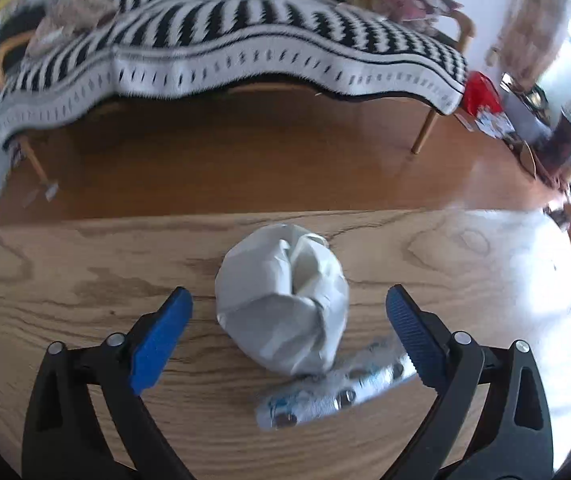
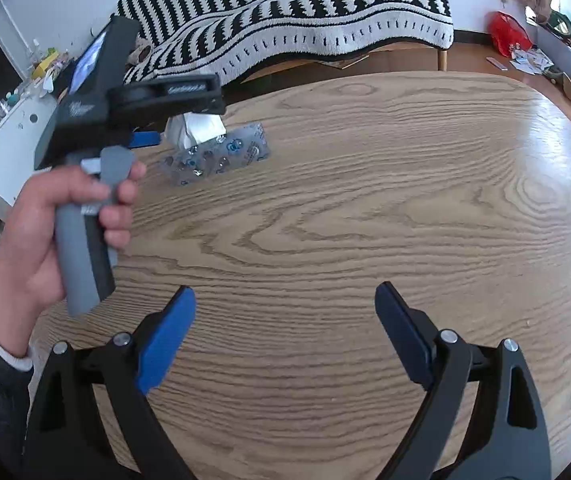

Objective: Collect trash
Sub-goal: 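Grasp the white crumpled tissue with the left tool while the right tool grasps the silver can, then carry the tissue and silver can over the bin and open both tools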

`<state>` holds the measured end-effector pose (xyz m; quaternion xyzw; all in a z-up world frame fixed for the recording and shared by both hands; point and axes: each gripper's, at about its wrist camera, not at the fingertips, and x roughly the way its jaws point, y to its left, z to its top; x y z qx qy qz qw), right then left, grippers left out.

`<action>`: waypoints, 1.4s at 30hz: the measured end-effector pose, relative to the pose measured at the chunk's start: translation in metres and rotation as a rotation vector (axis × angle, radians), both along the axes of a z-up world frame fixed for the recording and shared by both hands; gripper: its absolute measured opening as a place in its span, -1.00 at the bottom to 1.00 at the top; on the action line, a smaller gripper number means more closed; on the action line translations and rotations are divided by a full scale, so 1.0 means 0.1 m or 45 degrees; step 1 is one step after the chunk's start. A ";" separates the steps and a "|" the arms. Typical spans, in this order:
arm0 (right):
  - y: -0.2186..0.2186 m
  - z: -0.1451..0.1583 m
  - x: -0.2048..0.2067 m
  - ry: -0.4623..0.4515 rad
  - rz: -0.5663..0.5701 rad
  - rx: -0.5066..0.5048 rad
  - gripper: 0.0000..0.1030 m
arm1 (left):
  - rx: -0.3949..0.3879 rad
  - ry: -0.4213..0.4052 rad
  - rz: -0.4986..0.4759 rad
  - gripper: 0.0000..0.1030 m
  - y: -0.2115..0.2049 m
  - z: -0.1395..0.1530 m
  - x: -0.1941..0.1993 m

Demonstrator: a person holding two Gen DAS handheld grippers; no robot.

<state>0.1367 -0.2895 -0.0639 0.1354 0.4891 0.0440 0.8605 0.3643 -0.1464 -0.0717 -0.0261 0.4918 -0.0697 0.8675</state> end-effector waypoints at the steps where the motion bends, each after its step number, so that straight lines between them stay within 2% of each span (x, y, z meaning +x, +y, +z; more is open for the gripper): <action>1: 0.00 -0.01 0.01 0.002 0.004 -0.005 0.71 | 0.007 -0.001 0.027 0.70 0.02 -0.02 0.01; 2: 0.01 -0.02 0.04 0.002 0.009 -0.008 0.71 | 0.009 -0.001 0.025 0.30 0.04 -0.02 0.02; 4: 0.04 -0.03 0.12 -0.011 0.030 0.009 0.71 | 0.009 0.001 -0.008 0.20 0.09 -0.02 0.00; 7: 0.15 -0.02 0.26 -0.026 0.128 -0.005 0.71 | -0.002 -0.008 -0.027 0.16 0.27 0.05 -0.13; 10: 0.36 0.06 0.51 -0.077 0.364 -0.102 0.71 | 0.026 -0.024 -0.051 0.16 0.58 0.21 -0.39; 13: 0.58 0.07 0.89 -0.112 0.634 -0.302 0.77 | 0.039 -0.054 -0.063 0.16 0.95 0.32 -0.69; 16: 0.76 -0.04 1.21 -0.080 0.854 -0.465 0.77 | 0.024 -0.063 0.005 0.16 1.34 0.38 -1.03; 19: 0.87 -0.12 1.43 -0.062 0.949 -0.606 0.77 | 0.018 -0.018 0.016 0.17 1.56 0.31 -1.39; 21: 0.86 -0.16 1.63 -0.012 0.988 -0.564 0.77 | 0.020 -0.018 -0.003 0.17 1.60 0.31 -1.52; 24: 0.81 -0.19 1.84 0.059 0.989 -0.440 0.76 | 0.055 -0.026 -0.044 0.17 1.59 0.27 -1.67; 26: 0.78 -0.18 1.82 0.062 0.967 -0.388 0.58 | 0.098 -0.020 -0.066 0.17 1.54 0.21 -1.70; 28: 0.76 -0.12 1.71 0.053 0.952 -0.379 -0.11 | 0.102 -0.004 -0.092 0.17 1.48 0.18 -1.71; 29: 0.78 -0.10 1.67 0.065 0.936 -0.374 -0.29 | 0.102 -0.004 -0.104 0.17 1.45 0.19 -1.72; 31: 0.76 -0.09 1.51 0.081 0.877 -0.363 -0.47 | 0.116 -0.026 -0.127 0.17 1.36 0.23 -1.77; 33: 0.69 -0.04 1.32 0.069 0.767 -0.333 -0.53 | 0.125 -0.069 -0.165 0.17 1.25 0.32 -1.84; 35: 0.52 0.11 0.97 0.037 0.610 -0.241 -0.55 | 0.126 -0.107 -0.188 0.17 1.13 0.43 -1.93; 37: 0.44 0.19 0.81 0.021 0.555 -0.210 -0.55 | 0.088 -0.119 -0.220 0.16 0.98 0.54 -2.08; 38: 0.34 0.30 0.58 0.003 0.495 -0.181 -0.55 | 0.078 -0.127 -0.245 0.16 0.89 0.60 -2.17; 39: 0.19 0.50 0.17 -0.036 0.405 -0.160 -0.55 | 0.067 -0.137 -0.272 0.16 0.78 0.66 -2.28; 42: -0.08 0.79 -0.45 -0.079 0.280 -0.201 -0.55 | -0.031 -0.140 -0.315 0.17 0.51 0.81 -2.55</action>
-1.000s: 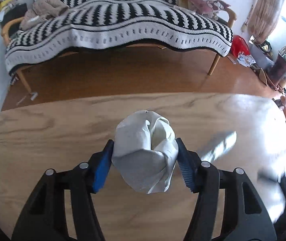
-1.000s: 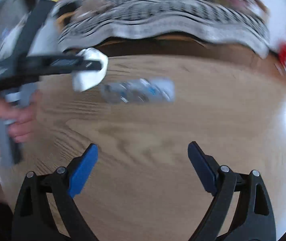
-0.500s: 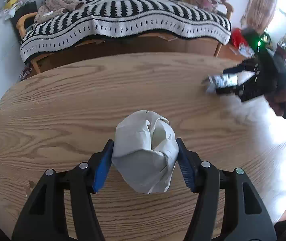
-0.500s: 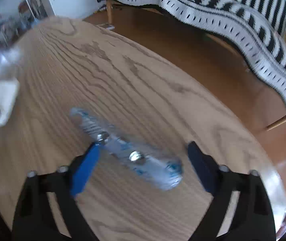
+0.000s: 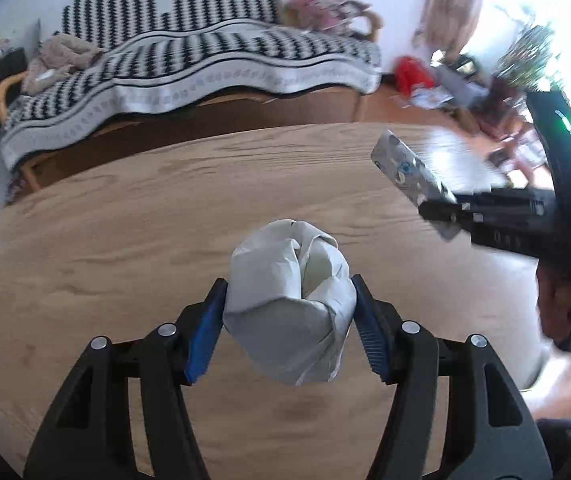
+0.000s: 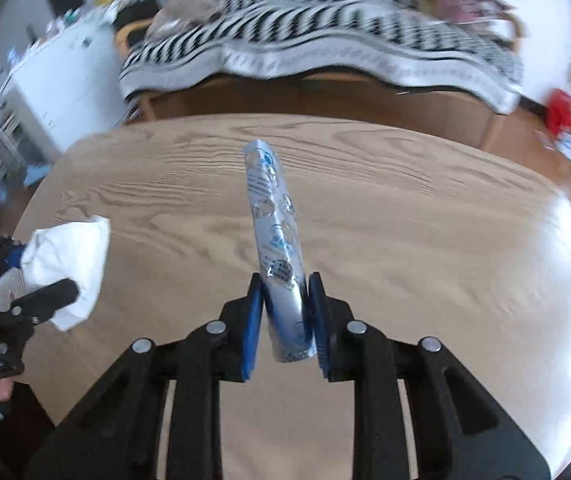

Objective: Collect trash
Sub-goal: 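Carry the tissue and silver can over the bin and open both tools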

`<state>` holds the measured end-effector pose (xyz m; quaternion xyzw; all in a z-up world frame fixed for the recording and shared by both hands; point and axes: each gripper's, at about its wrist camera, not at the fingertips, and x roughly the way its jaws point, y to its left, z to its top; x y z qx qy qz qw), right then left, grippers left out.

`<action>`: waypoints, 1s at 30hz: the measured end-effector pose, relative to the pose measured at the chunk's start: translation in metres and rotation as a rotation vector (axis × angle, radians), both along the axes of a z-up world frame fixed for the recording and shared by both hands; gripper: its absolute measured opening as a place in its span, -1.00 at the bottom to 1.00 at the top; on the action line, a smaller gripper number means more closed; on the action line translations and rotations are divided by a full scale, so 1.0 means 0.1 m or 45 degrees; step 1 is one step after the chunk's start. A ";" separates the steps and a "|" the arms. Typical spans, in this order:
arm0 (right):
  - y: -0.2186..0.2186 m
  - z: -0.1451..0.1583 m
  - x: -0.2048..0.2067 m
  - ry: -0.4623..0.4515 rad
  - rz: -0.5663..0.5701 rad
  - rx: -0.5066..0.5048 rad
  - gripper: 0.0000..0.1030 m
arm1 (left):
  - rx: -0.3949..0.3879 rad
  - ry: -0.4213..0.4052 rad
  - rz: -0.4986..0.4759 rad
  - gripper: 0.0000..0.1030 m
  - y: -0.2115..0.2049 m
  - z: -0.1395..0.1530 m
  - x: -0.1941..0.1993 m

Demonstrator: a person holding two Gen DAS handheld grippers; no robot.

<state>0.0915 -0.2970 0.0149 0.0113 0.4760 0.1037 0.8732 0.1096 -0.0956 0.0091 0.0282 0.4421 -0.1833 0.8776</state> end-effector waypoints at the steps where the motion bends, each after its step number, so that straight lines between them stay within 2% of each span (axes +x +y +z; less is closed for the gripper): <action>1: -0.10 0.07 -0.18 -0.009 -0.039 -0.009 -0.55 | -0.025 -0.005 -0.035 0.17 -0.17 0.06 -0.14; 3: -0.33 0.21 -0.61 -0.004 -0.139 -0.020 -0.55 | -0.043 -0.014 -0.074 0.17 -0.44 0.12 -0.33; 4: -0.33 0.21 -0.61 -0.004 -0.139 -0.020 -0.55 | -0.063 -0.010 -0.109 0.17 -0.63 0.16 -0.45; 7: -0.96 0.35 -1.47 -0.014 -0.327 -0.044 -0.55 | -0.084 -0.018 -0.208 0.17 -1.18 0.28 -0.72; 9: -1.08 0.37 -1.62 -0.020 -0.361 -0.055 -0.54 | -0.076 -0.028 -0.274 0.17 -1.53 0.31 -0.89; 11: -1.43 0.40 -1.98 -0.034 -0.451 -0.071 -0.54 | -0.068 -0.028 -0.362 0.17 -1.97 0.32 -1.12; 12: -1.75 0.38 -2.27 -0.037 -0.543 -0.070 -0.53 | -0.065 -0.030 -0.392 0.17 -2.12 0.31 -1.20; 13: -1.75 0.38 -2.27 -0.037 -0.543 -0.070 -0.53 | -0.057 -0.027 -0.445 0.17 -2.35 0.30 -1.33; 15: -2.09 0.36 -2.61 -0.031 -0.634 -0.073 -0.53 | -0.057 -0.014 -0.518 0.17 -2.67 0.26 -1.51; 18: -2.58 0.35 -3.08 -0.023 -0.756 -0.089 -0.53 | -0.057 0.024 -0.631 0.16 -3.27 0.16 -1.79; 22: -3.09 0.28 -3.63 -0.002 -0.894 -0.108 -0.53 | -0.035 0.052 -0.750 0.17 -3.86 0.02 -2.11; 26: -3.46 0.13 -4.02 0.016 -0.994 -0.097 -0.52 | 0.004 0.097 -0.852 0.17 -4.42 -0.22 -2.39; 30: -3.68 -0.05 -4.26 0.042 -1.064 -0.067 -0.52 | 0.020 0.150 -0.924 0.17 -4.78 -0.51 -2.59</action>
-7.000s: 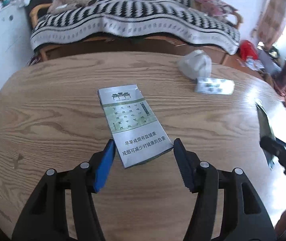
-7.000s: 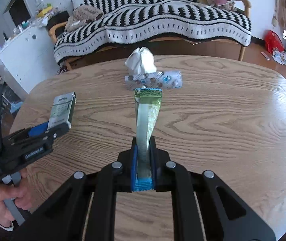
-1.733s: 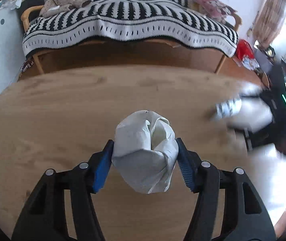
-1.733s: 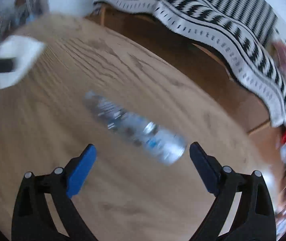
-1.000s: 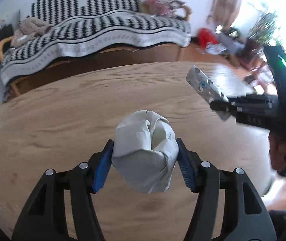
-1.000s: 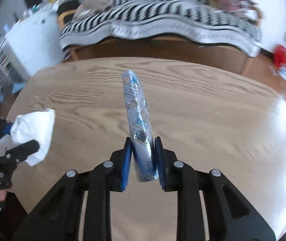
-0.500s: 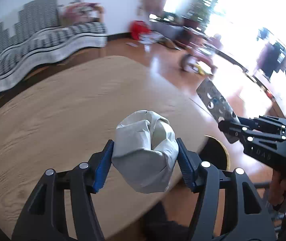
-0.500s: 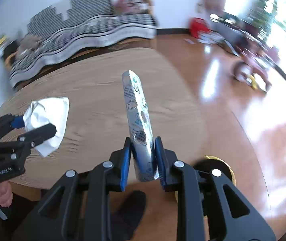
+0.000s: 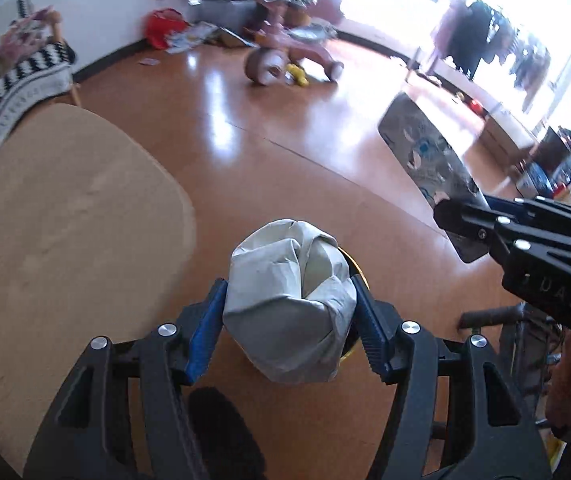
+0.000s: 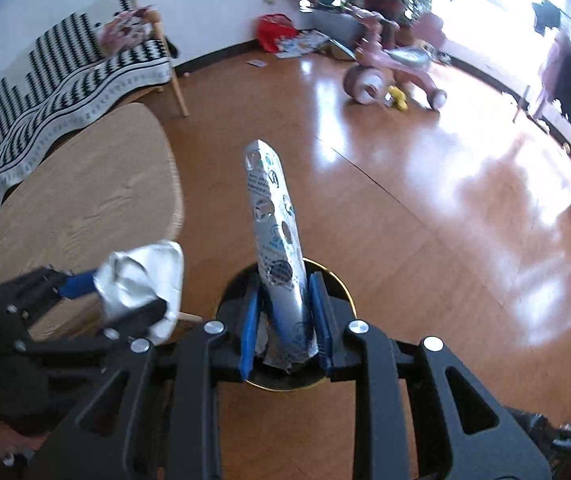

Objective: Collect trash
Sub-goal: 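Carry the tissue and silver can over the bin and open both tools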

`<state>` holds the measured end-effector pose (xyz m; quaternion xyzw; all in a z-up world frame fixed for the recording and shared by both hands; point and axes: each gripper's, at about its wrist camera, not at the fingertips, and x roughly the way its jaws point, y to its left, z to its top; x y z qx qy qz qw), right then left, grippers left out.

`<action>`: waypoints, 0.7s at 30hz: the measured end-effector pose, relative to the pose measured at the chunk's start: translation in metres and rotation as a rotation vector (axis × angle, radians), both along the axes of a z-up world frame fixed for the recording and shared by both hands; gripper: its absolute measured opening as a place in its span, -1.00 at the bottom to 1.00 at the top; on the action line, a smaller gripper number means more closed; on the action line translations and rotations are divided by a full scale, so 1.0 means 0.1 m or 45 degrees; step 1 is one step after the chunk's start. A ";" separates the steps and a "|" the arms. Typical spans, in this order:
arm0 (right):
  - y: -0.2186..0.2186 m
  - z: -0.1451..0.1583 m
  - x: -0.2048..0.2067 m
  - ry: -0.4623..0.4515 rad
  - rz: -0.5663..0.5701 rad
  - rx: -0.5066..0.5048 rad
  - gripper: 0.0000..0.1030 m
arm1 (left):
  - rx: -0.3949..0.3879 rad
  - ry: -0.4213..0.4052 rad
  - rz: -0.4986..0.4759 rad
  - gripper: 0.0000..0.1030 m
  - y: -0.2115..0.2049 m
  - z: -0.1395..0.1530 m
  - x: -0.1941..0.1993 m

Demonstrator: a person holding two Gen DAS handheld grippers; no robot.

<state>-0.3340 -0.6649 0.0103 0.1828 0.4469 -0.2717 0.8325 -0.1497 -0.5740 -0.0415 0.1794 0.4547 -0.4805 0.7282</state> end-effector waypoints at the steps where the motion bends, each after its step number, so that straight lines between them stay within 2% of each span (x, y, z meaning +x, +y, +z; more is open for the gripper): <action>1: -0.05 -0.06 -0.04 0.006 -0.015 0.012 -0.52 | 0.008 0.009 -0.013 0.17 -0.07 -0.06 -0.01; 5: -0.20 -0.29 -0.15 0.016 -0.038 0.062 -0.50 | 0.073 0.020 -0.037 0.17 -0.22 -0.33 -0.03; 9: -0.27 -0.48 -0.13 0.019 -0.055 0.098 -0.49 | 0.093 0.041 -0.057 0.17 -0.34 -0.41 0.00; 17: -0.32 -0.52 0.02 0.003 -0.056 0.113 -0.42 | 0.105 0.034 -0.061 0.22 -0.34 -0.46 0.00; 18: -0.34 -0.52 0.02 0.004 -0.051 0.111 -0.34 | 0.106 0.025 -0.063 0.23 -0.34 -0.46 0.00; 19: -0.35 -0.51 0.03 0.008 -0.053 0.105 -0.02 | 0.111 0.018 -0.061 0.29 -0.35 -0.46 -0.02; 21: -0.37 -0.49 0.04 0.013 -0.072 0.094 0.56 | 0.121 0.023 -0.054 0.65 -0.37 -0.48 -0.03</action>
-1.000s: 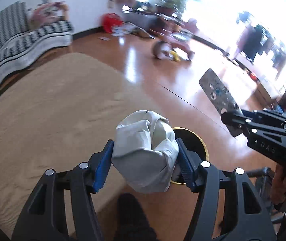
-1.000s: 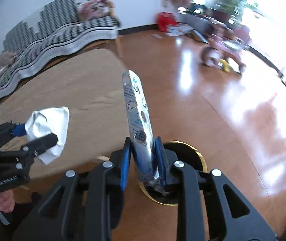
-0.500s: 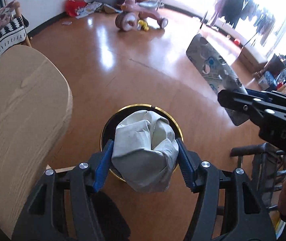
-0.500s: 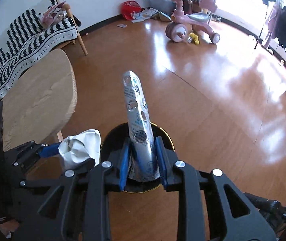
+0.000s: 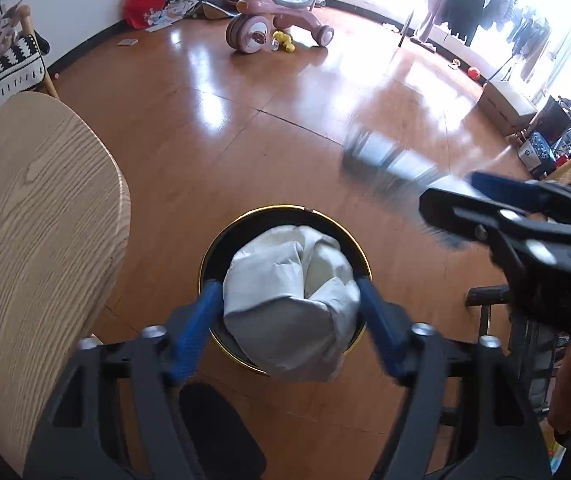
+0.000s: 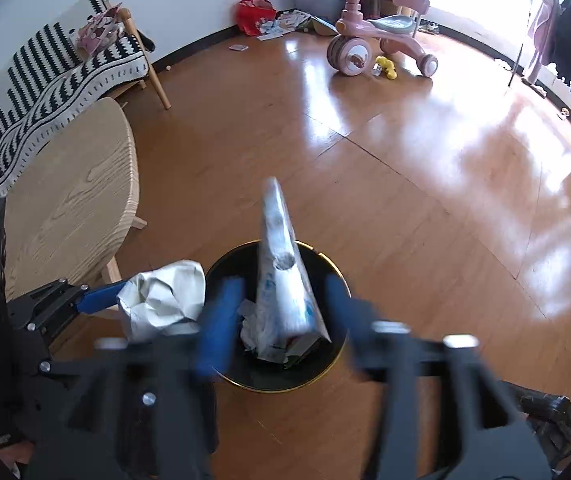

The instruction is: Collect trash

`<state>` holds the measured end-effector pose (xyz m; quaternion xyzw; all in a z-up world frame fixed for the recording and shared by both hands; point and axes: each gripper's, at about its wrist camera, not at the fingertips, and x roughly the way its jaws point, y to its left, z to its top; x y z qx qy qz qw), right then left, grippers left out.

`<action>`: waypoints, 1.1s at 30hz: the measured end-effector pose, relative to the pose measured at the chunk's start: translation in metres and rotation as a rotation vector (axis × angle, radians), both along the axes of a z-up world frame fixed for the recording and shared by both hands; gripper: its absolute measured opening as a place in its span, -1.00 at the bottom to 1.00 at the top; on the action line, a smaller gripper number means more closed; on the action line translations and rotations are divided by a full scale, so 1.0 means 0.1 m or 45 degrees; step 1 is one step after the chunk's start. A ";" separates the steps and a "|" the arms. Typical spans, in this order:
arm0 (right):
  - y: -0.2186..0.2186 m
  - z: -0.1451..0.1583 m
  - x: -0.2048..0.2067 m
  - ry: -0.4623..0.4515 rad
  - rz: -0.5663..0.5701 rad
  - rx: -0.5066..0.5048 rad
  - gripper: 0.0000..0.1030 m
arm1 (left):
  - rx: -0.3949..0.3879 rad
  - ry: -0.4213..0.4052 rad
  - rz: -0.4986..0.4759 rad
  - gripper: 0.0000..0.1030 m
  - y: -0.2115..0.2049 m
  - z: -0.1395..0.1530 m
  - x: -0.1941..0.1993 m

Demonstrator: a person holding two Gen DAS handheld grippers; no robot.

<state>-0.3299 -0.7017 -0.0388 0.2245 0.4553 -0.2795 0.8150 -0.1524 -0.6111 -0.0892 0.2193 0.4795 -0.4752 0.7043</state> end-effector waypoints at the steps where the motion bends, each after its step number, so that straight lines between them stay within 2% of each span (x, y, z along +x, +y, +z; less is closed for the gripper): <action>1: 0.00 0.03 -0.01 -0.013 -0.008 -0.013 0.57 | 0.008 0.001 0.016 0.75 0.00 -0.01 -0.01; 4: -0.01 0.12 -0.03 -0.023 -0.033 -0.035 0.57 | 0.013 0.010 0.022 0.75 0.02 0.02 0.00; 7: 0.02 0.26 -0.01 -0.052 -0.048 -0.042 0.64 | -0.041 0.041 0.053 0.75 0.14 0.18 0.11; 9: 0.13 0.41 0.09 -0.087 -0.037 -0.072 0.73 | -0.092 0.049 0.087 0.75 0.33 0.37 0.27; 12: 0.42 0.66 0.38 -0.179 0.023 -0.097 0.82 | -0.189 -0.039 0.196 0.77 0.92 0.81 0.70; 14: 0.74 0.86 0.72 -0.250 0.103 -0.100 0.85 | -0.243 -0.102 0.301 0.79 1.42 1.06 1.00; 16: 1.05 0.99 1.06 -0.298 0.188 -0.102 0.86 | -0.284 -0.217 0.478 0.80 2.16 1.30 1.31; 20: 2.16 1.14 1.98 -0.378 0.455 -0.091 0.86 | -0.264 -0.408 0.776 0.80 3.59 1.54 1.67; 22: 2.65 1.16 2.34 -0.386 0.561 -0.078 0.86 | -0.201 -0.483 0.945 0.80 4.36 1.56 1.79; 25: 3.54 1.06 2.91 -0.380 0.731 -0.033 0.86 | -0.102 -0.523 1.117 0.80 5.27 1.52 1.88; 27: 3.97 1.03 3.18 -0.366 0.807 -0.013 0.86 | -0.070 -0.537 1.223 0.80 5.81 1.46 1.90; 30: 4.52 0.97 3.49 -0.333 0.899 -0.037 0.86 | -0.032 -0.542 1.328 0.80 6.31 1.37 1.93; 33: 4.86 0.91 3.66 -0.315 0.931 -0.044 0.86 | -0.065 -0.522 1.439 0.80 6.73 1.25 1.90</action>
